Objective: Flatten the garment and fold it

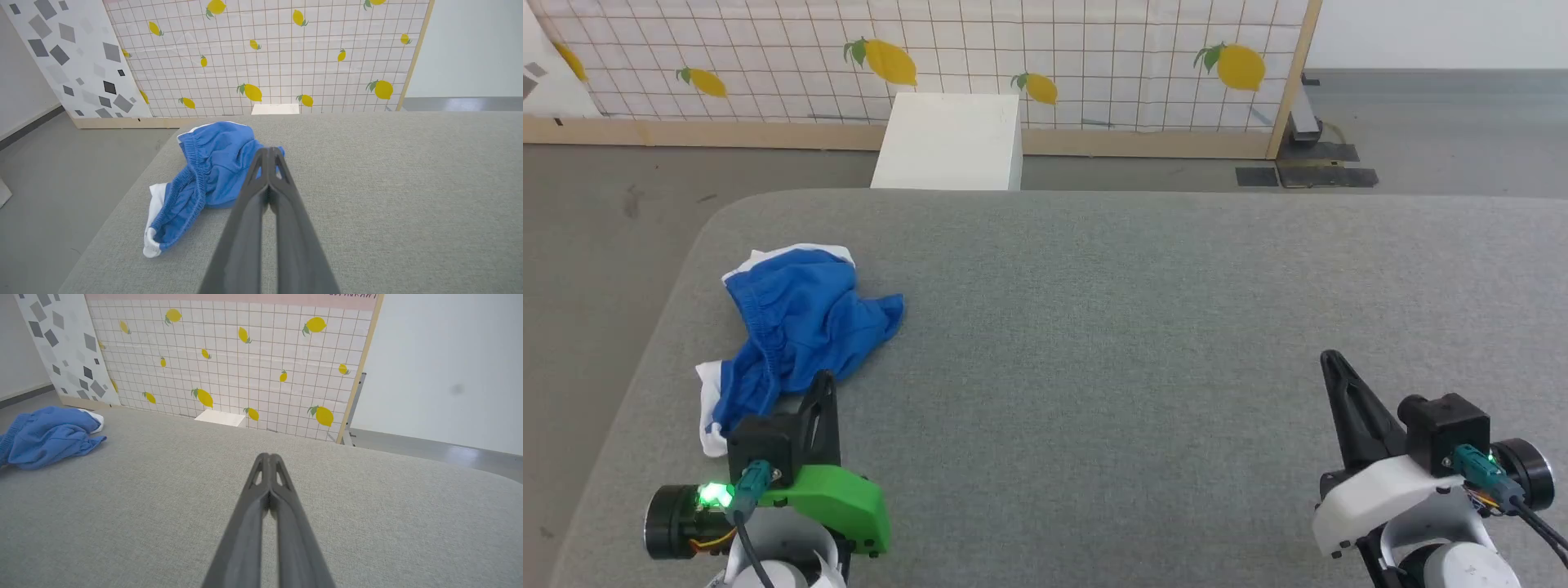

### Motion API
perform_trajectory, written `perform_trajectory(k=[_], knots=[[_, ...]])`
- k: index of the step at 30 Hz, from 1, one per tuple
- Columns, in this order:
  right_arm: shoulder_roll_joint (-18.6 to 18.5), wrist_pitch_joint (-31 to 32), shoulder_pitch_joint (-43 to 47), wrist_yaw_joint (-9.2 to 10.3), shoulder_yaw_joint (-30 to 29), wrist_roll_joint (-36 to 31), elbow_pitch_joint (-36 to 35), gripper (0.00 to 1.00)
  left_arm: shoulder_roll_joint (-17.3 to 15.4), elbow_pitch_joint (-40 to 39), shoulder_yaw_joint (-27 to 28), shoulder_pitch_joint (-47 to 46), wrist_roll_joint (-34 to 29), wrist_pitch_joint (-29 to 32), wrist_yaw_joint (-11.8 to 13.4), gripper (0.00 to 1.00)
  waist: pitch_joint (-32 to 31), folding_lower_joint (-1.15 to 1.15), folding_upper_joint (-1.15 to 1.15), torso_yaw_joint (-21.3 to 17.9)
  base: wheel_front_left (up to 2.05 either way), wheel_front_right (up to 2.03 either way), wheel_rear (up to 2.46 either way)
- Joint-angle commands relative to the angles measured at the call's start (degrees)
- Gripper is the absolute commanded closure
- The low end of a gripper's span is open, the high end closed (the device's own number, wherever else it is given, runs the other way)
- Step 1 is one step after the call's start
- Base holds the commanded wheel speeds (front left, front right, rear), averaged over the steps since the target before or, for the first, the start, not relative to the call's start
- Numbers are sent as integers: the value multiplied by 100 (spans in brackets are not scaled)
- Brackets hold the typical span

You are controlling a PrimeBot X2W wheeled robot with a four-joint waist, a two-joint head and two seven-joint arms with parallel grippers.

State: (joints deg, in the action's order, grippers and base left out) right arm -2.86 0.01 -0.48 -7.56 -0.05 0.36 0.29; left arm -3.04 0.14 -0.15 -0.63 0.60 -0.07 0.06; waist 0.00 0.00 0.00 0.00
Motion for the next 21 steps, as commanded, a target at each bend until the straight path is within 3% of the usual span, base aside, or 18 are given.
perform_trajectory(k=[1, 8, 9, 21], knots=[[-1, -1, 48, 8, 5, -36, -29, 100, 16, -14, 15, 63, -60, 7, -6, 100, 0, 0, 0, 0, 0, 0, 0], [-1, -1, 48, 8, 5, -36, -29, 100, 16, -14, 15, 63, -60, 7, -6, 100, 0, 0, 0, 0, 0, 0, 0], [0, -1, 1, 0, 1, 2, 2, 0, 0, 0, 2, 1, 2, -2, 0, 0, 0, 0, 0, 0, 0, 0, 0], [0, -93, 42, 0, -26, 112, 57, 0, 1, 63, -94, 5, 121, -94, 31, 0, 1, 0, 0, -1, 0, 0, 0]])
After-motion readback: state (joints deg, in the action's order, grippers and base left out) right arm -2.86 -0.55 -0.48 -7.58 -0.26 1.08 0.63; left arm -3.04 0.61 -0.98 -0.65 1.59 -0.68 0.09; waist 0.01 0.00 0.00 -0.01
